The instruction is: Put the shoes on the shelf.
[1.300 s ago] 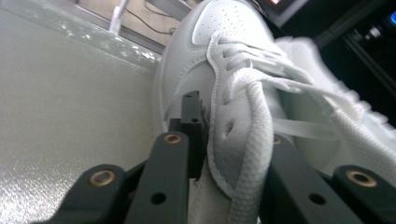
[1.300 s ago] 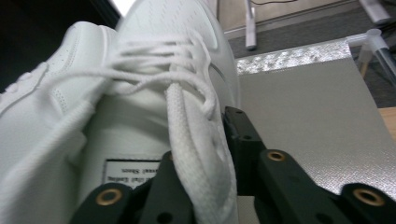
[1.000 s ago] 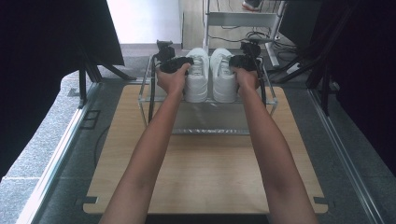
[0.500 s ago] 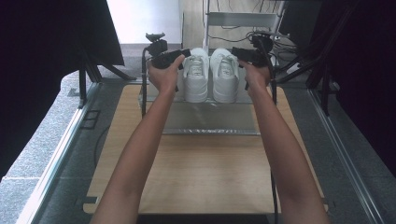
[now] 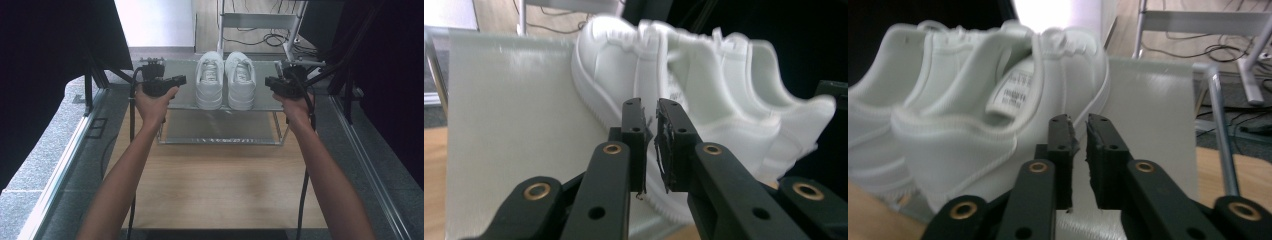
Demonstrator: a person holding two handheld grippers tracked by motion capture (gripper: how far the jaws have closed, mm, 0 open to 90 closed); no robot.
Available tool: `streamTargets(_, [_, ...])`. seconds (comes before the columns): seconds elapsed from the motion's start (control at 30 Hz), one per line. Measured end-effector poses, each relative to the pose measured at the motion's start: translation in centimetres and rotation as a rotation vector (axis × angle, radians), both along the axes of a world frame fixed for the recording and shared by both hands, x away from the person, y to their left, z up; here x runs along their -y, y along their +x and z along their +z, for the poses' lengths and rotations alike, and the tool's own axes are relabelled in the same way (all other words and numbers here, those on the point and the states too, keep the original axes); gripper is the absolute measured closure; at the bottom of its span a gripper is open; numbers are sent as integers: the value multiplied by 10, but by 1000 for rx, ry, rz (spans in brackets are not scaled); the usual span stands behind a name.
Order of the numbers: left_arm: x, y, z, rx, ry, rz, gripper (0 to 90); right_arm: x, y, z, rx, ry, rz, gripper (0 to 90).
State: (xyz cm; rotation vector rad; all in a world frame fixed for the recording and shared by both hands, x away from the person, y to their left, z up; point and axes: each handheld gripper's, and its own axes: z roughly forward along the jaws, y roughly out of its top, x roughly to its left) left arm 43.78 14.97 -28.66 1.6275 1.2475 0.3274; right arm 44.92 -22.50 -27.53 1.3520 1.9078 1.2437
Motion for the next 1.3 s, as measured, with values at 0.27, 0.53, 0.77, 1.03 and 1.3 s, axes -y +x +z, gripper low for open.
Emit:
streamTargets(0.27, [8,4,-30,-67,-10,-38,882,1,4,-35,-80,19,40,893])
streamTargets(0.53, [24,11,-35,-74,-15,-72,890,-11,11,-44,-103,46,79,900])
streamTargets(0.77, [26,12,-34,-71,-25,-66,900,-18,9,-44,-87,37,57,900])
streamTargets(1.03, [33,12,-36,-76,-40,-68,900,-25,8,-45,-93,44,59,900])
streamTargets(1.3, [26,10,-40,-60,-60,-67,794,-23,6,-46,-77,51,72,881])
